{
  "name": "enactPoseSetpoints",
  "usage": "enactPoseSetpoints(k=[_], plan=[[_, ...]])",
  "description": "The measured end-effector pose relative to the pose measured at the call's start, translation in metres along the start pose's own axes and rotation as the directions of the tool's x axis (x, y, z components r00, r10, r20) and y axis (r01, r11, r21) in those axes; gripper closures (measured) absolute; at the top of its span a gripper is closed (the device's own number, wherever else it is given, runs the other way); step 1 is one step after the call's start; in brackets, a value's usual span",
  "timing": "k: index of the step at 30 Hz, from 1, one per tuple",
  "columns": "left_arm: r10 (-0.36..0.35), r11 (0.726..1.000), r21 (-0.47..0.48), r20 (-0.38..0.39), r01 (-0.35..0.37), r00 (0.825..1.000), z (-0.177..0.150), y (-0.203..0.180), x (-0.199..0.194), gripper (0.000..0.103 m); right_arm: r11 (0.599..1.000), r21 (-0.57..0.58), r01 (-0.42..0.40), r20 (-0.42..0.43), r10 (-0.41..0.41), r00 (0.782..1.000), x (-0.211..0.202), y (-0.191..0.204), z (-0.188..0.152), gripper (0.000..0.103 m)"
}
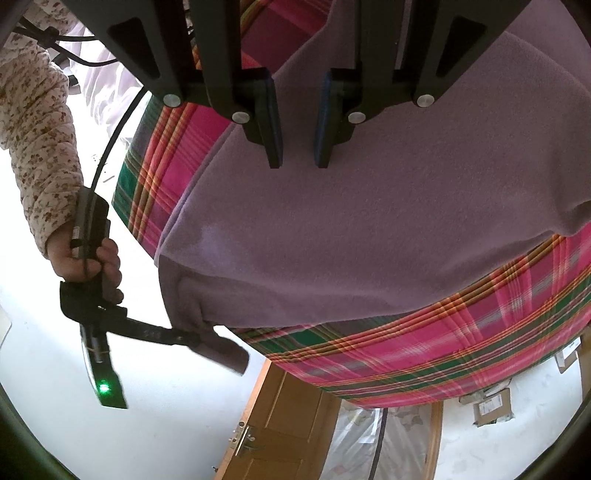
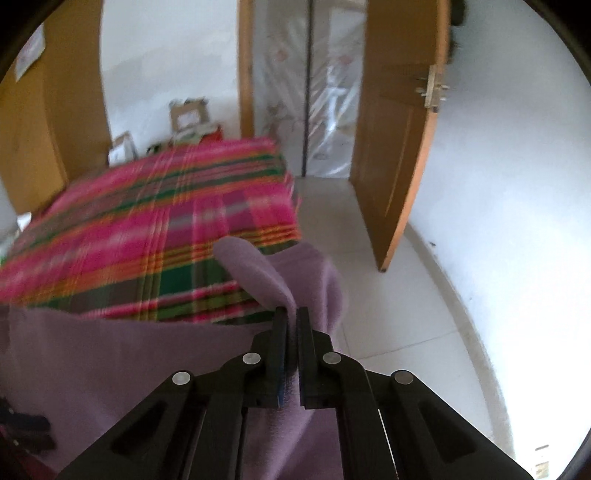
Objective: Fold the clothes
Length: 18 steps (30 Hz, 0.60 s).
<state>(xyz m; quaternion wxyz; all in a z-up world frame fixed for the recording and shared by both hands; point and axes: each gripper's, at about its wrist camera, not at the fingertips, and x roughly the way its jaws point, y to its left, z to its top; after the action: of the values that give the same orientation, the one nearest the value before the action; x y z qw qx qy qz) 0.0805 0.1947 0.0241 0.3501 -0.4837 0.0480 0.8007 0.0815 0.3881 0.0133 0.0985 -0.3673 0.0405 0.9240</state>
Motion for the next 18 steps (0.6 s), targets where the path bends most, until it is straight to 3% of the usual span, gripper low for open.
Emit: enactPoseSetpoints(k=[3,9,18], plan=[[-0.001,1.000,-0.002,-0.001,0.001,1.000,0.000,0.000,0.000,0.085,0.993,0.107,-0.056,0.044,0.052,0.998,-0.011,-0.022,0.000,0.098],[0.003,1.000,-0.008,-0.002,-0.003,1.000,0.001,0.000,0.002,0.085,0.959,0.271,-0.086,0.086,0.065,0.994,-0.021,-0.060,-0.018,0.098],[0.012,1.000,-0.005,-0.003,-0.012,1.000,-0.001,-0.001,0.000,0.085,0.856,0.496,-0.146,0.041,0.145,0.989,-0.006,-0.107,-0.061,0.098]])
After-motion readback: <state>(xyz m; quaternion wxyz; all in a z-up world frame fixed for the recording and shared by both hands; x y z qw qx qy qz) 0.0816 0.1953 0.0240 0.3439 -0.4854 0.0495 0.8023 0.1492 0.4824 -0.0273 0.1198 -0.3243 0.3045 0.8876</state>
